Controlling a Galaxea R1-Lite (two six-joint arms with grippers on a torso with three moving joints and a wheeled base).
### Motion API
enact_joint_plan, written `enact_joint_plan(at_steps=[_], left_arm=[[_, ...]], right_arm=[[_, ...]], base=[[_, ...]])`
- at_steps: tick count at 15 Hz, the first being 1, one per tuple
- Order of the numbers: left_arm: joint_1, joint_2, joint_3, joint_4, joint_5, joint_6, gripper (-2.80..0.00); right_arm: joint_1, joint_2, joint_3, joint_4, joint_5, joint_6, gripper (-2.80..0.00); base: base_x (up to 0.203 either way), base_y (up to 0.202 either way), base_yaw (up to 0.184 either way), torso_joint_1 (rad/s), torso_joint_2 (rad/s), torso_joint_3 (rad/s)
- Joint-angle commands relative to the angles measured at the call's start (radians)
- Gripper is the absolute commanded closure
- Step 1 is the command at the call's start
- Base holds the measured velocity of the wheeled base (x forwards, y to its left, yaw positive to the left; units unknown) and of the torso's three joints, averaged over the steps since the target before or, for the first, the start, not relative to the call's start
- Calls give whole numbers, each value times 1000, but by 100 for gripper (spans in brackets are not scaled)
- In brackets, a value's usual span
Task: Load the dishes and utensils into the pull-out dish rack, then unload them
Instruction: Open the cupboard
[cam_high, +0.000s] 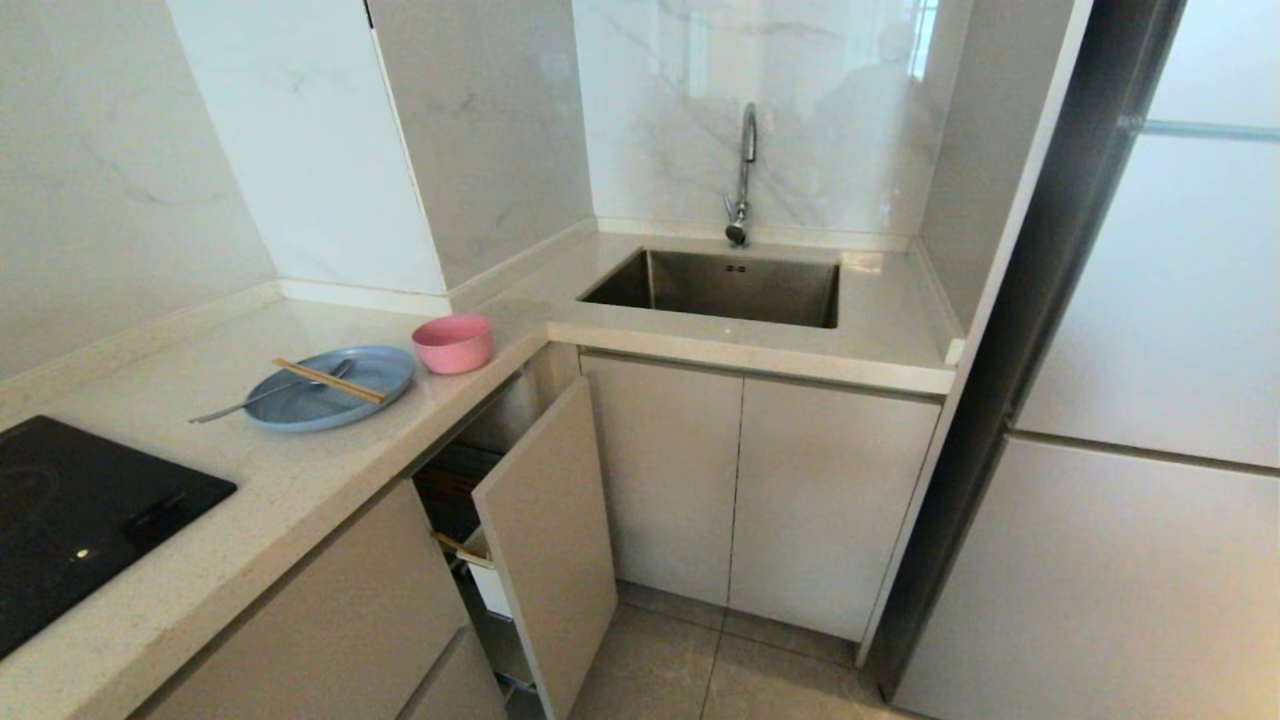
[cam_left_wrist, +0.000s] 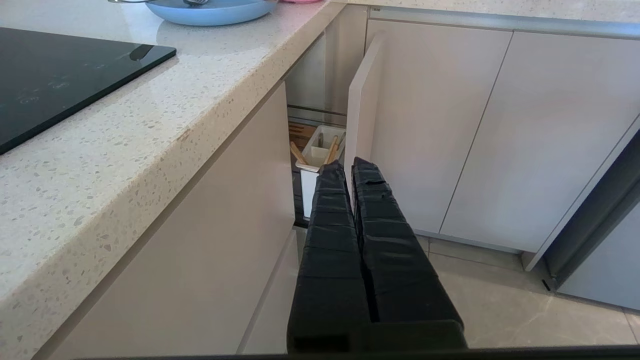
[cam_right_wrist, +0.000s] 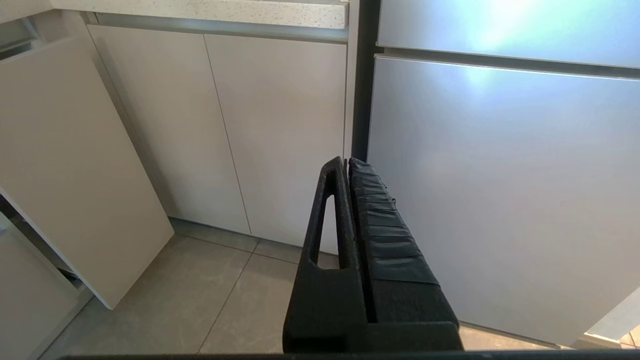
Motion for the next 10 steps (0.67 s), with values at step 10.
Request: enact_joint_plan(at_steps=[10], left_arm=[[1, 0, 2, 0, 0, 3, 0]], right_arm=[[0, 0, 6, 0, 0, 0, 0]], base=[[0, 0, 0, 0, 0, 0]])
